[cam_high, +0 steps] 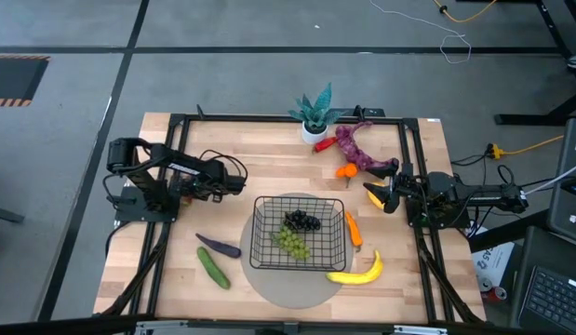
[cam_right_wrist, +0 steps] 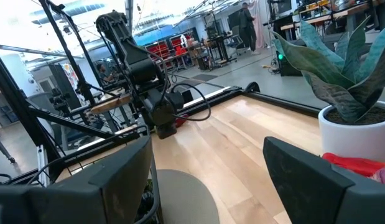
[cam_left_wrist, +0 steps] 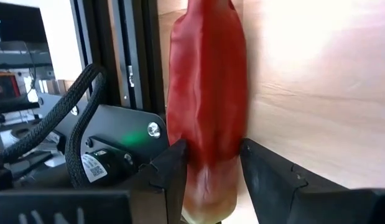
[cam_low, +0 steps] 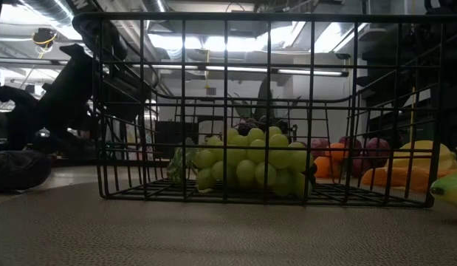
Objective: Build produce basket
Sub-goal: Put the dark red chili pepper into the black wire basket
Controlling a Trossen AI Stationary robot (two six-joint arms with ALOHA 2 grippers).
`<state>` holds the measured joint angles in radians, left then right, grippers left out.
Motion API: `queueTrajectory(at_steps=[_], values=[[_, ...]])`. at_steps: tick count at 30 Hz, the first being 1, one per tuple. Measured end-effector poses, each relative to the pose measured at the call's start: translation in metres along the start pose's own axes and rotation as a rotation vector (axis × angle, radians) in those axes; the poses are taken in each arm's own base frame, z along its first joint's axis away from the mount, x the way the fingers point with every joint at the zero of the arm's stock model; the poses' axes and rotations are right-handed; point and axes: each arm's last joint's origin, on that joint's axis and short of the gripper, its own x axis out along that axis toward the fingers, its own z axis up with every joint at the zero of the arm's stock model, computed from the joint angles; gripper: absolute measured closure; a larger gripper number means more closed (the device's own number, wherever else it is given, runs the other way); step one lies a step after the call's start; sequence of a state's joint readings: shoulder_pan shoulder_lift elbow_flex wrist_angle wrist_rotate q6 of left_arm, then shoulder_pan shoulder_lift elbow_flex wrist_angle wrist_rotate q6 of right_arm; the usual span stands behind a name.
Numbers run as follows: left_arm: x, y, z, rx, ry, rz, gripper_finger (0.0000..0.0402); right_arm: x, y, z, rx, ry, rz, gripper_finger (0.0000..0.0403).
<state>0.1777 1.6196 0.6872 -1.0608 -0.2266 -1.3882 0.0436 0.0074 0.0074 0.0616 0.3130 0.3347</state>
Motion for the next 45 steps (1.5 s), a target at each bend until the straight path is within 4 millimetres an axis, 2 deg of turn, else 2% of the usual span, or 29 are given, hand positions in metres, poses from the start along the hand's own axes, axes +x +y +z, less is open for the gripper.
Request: queueTrajectory(at_steps=[5,12,17,24,28,37,45], values=[[0.000,0.000,0.000,0.010,0.003,-0.001,0.0284,0.000,0.000,0.000,0.000,0.000,0.000,0.0093],[-0.001,-0.001,-0.004,0.029,-0.002,-0.003,0.0379,0.000,0.000,0.000,0.000,0.000,0.000,0.0093],[-0.008,-0.005,-0.008,0.062,-0.074,-0.014,0.0390,0.000,0.000,0.000,-0.002,0.000,0.000,0.0093],[-0.053,-0.028,-0.007,0.117,-0.295,-0.160,0.0401,0.000,0.000,0.000,-0.003,0.000,0.000,0.0093],[-0.082,-0.035,-0.001,0.181,-0.470,-0.184,0.0401,0.000,0.000,0.000,-0.003,0.000,0.000,0.0093],[-0.142,-0.040,0.018,0.221,-0.807,-0.187,0.0401,0.000,0.000,0.000,-0.003,0.001,0.001,0.0093],[-0.194,-0.038,0.024,0.293,-0.930,-0.231,0.0401,0.000,0.000,0.000,-0.003,0.001,0.000,0.0093]])
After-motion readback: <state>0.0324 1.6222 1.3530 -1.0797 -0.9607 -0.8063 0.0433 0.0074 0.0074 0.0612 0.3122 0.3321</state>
